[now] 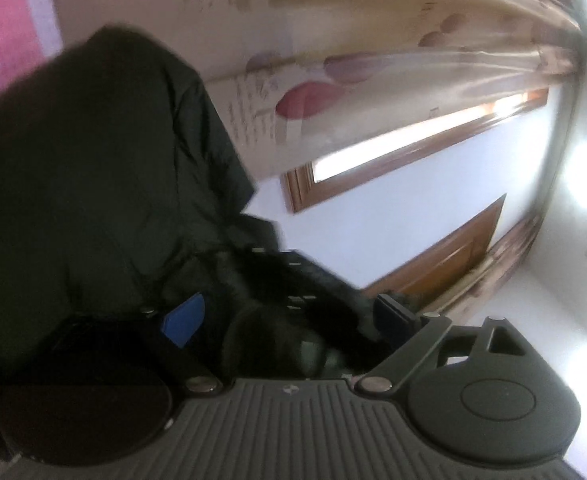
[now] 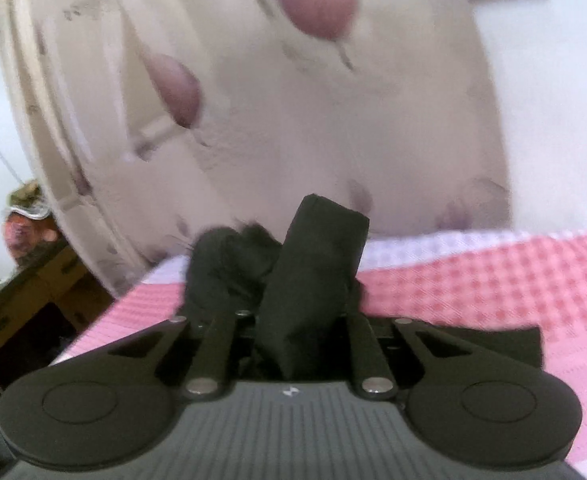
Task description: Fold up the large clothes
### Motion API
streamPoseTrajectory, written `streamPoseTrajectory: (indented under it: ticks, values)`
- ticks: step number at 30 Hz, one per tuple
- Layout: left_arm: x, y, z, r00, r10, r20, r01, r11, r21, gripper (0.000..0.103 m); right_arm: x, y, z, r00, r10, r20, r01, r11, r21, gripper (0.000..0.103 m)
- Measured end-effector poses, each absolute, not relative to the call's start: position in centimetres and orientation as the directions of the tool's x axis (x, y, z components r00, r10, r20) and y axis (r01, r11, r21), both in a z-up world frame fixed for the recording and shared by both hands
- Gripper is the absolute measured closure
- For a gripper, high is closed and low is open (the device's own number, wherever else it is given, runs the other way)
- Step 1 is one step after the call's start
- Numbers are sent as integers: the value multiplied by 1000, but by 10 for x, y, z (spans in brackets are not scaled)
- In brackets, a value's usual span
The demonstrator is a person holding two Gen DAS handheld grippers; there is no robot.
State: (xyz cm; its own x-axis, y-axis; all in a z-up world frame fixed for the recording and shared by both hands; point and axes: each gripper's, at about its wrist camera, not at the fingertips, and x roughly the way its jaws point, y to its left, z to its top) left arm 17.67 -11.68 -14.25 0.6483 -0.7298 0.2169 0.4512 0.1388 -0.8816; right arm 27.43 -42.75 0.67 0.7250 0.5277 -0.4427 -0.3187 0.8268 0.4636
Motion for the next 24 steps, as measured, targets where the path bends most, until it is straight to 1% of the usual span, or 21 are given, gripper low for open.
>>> streamPoseTrajectory:
  ticks: [1, 2, 3, 4, 5, 6, 7, 8, 10, 11, 12, 13, 15, 17, 18, 19, 20, 21, 22, 23, 24]
  values:
    - [177, -120, -145, 649, -732, 209, 459, 156, -875, 14, 279, -434, -5, 708, 527, -470, -292, 825, 485, 86]
    - [175, -123, -146, 647, -735, 204, 475, 179, -862, 14, 281, -444, -16, 701, 532, -476, -255, 810, 529, 80]
    - [174, -125, -147, 645, -737, 200, 491, 200, -848, 14, 279, -454, -24, 703, 534, -469, -226, 794, 565, 61]
    - [172, -126, -148, 645, -738, 196, 504, 218, -835, 13, 275, -466, -26, 724, 510, -464, -190, 794, 577, 49]
    - [172, -126, -148, 645, -739, 197, 515, 228, -827, 13, 267, -477, -22, 764, 463, -450, -157, 809, 566, 29]
    - [172, -126, -149, 641, -740, 203, 523, 228, -821, 12, 258, -487, -16, 802, 418, -425, -134, 821, 555, 26]
    - [173, -127, -150, 641, -739, 210, 527, 224, -820, 12, 248, -499, -6, 834, 390, -391, -127, 824, 552, 26]
    - [173, -127, -152, 640, -737, 217, 530, 219, -819, 12, 240, -506, 3, 848, 392, -357, -141, 816, 561, 26]
    - [173, -127, -155, 636, -738, 226, 540, 217, -813, 12, 224, -509, 22, 841, 454, -294, -223, 786, 576, 26]
    - [172, -127, -156, 634, -738, 229, 546, 218, -809, 12, 219, -502, 29, 815, 503, -288, -277, 774, 569, 26]
    - [170, -127, -157, 634, -737, 233, 551, 220, -805, 12, 217, -492, 32, 782, 545, -301, -317, 764, 562, 26]
    - [170, -127, -157, 634, -736, 236, 556, 223, -801, 12, 219, -478, 32, 743, 575, -342, -336, 763, 552, 26]
    - [170, -128, -156, 633, -738, 236, 568, 234, -789, 12, 228, -449, 22, 666, 607, -433, -366, 773, 519, 28]
    - [167, -128, -156, 632, -739, 234, 573, 243, -782, 12, 242, -422, 4, 627, 567, -534, -340, 816, 468, 27]
    - [166, -127, -156, 629, -742, 232, 574, 242, -782, 12, 251, -411, -8, 606, 552, -573, -321, 828, 459, 27]
    - [165, -126, -155, 629, -744, 226, 572, 245, -782, 11, 258, -403, -21, 576, 569, -587, -319, 818, 479, 29]
    - [164, -124, -154, 631, -745, 216, 569, 255, -782, 11, 260, -397, -29, 563, 597, -571, -341, 797, 498, 53]
    - [163, -122, -152, 633, -747, 206, 565, 263, -782, 11, 260, -390, -31, 562, 610, -559, -375, 790, 485, 70]
    - [161, -119, -149, 637, -746, 196, 557, 269, -786, 11, 259, -381, -27, 579, 600, -552, -409, 799, 440, 74]
    - [159, -115, -147, 639, -745, 190, 547, 268, -793, 11, 257, -379, -22, 598, 592, -540, -426, 806, 412, 84]
    - [157, -111, -143, 642, -744, 185, 537, 264, -801, 9, 255, -380, -16, 616, 588, -524, -426, 808, 406, 89]
